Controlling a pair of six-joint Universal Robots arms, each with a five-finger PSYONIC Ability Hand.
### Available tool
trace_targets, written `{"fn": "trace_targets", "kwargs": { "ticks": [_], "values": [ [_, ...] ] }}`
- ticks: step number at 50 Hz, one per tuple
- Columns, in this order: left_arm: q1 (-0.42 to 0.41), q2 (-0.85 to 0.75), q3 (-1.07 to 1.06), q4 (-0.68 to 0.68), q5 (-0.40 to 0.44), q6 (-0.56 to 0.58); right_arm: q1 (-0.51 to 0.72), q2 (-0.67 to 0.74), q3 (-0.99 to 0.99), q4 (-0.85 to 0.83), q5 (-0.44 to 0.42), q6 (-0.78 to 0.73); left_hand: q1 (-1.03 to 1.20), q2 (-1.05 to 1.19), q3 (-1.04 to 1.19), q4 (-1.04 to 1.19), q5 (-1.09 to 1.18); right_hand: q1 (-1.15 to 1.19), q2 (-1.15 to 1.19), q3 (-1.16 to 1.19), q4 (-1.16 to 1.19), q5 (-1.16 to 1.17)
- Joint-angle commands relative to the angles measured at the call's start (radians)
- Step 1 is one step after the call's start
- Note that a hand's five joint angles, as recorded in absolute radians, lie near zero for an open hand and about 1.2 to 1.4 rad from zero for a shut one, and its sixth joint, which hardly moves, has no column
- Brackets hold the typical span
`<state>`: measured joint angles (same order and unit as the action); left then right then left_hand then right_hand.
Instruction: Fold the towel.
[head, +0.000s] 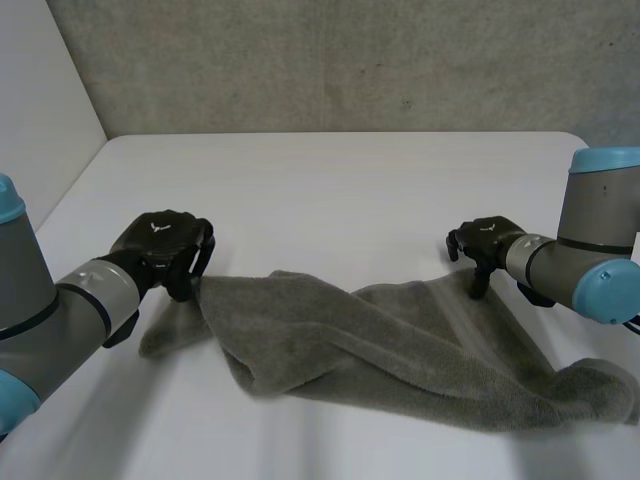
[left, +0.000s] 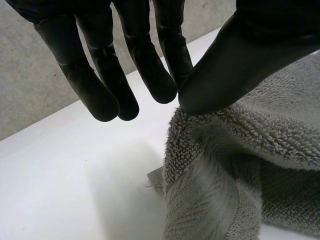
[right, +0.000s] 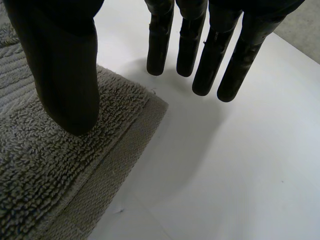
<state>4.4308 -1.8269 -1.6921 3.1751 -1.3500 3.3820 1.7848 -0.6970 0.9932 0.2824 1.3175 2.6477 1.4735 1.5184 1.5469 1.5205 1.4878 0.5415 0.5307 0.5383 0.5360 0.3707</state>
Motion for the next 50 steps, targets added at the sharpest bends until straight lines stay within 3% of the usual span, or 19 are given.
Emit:
{"fn": "trace_targets", "kwargs": {
  "ticks": [1, 20, 50],
  "values": [
    [-0.001, -0.023, 0.002, 0.003, -0.001, -0.001, -0.002, 0.004, 0.016, -0.015, 0.000, 0.000, -0.077, -0.122, -0.151, -0.124, -0.266, 0.040, 0.050, 0.043, 0.045, 0.036],
    [-0.001, -0.023, 0.002, 0.005, -0.003, -0.003, -0.002, 0.004, 0.044, -0.025, -0.001, 0.000, -0.077, -0.122, -0.151, -0.124, -0.266, 0.368, 0.379, 0.372, 0.374, 0.365],
    [0.001, -0.022, 0.000, 0.002, -0.001, -0.004, -0.005, -0.038, 0.074, -0.042, -0.004, 0.009, -0.077, -0.122, -0.151, -0.124, -0.266, 0.374, 0.385, 0.377, 0.380, 0.371]
  ]
}}
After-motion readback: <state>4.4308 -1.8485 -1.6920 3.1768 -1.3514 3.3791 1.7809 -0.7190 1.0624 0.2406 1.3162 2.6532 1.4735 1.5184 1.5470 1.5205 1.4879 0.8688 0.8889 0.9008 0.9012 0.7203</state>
